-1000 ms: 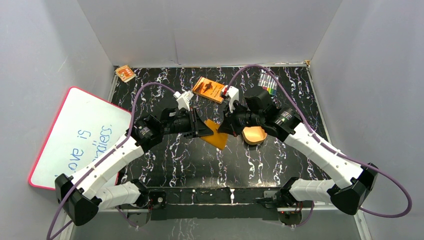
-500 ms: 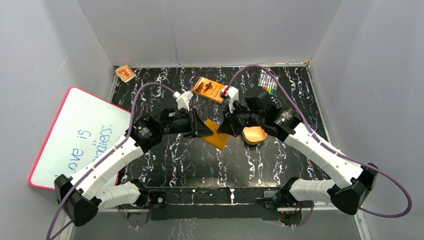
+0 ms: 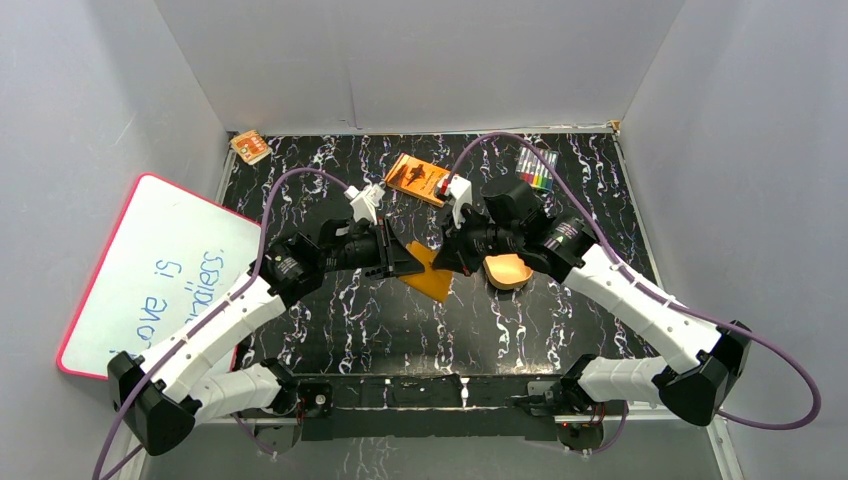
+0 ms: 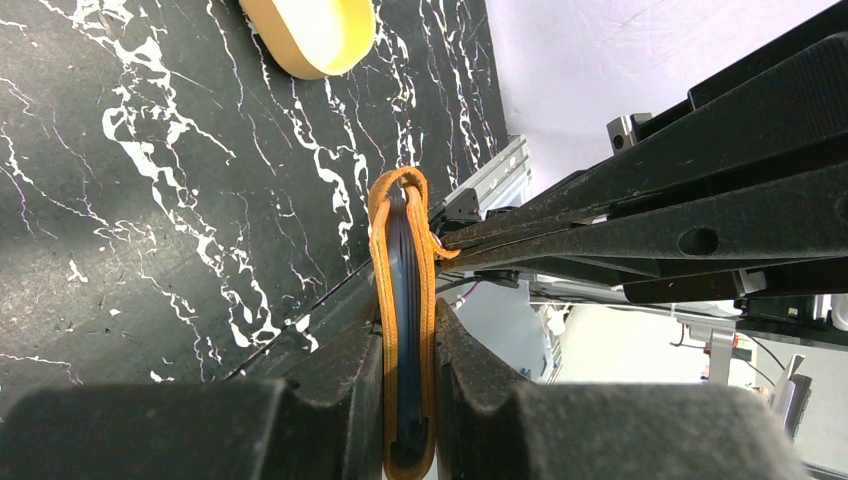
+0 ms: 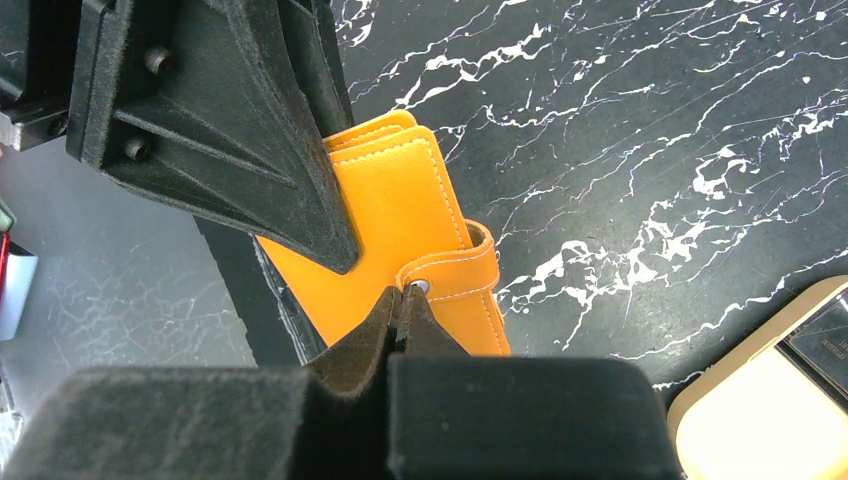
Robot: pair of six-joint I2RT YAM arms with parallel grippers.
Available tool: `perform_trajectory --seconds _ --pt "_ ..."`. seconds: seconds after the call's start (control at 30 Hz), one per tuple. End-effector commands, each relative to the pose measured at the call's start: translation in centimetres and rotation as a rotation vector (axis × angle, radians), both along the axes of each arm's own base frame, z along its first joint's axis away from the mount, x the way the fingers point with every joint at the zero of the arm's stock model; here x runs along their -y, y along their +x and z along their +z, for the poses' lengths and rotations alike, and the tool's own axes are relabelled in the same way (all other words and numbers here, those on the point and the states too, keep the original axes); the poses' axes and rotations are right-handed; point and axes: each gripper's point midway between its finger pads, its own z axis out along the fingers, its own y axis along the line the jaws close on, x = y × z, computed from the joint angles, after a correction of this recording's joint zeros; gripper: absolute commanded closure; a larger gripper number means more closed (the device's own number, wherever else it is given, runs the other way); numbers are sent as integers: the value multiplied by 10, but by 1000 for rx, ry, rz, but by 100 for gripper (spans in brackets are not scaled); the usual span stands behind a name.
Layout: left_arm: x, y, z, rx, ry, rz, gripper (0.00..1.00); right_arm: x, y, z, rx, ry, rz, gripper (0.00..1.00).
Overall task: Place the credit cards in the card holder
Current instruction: Close the card holder.
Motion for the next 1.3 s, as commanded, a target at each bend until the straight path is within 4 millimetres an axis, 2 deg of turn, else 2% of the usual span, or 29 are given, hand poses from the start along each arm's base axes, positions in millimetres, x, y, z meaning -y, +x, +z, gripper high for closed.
perform_trajectory --seconds 0.0,0.3,0.93,1.27 --pt "13 -14 61 123 -208 -103 100 -9 -7 -6 -22 4 37 100" --pt "12 -25 86 193 -281 -156 100 -14 -8 -15 -39 -19 46 100" --pt "13 -34 109 235 -353 -202 100 -19 -11 -32 -77 -65 50 100" --pt "14 -35 114 235 -370 -209 100 -22 -13 -36 -88 -69 51 100"
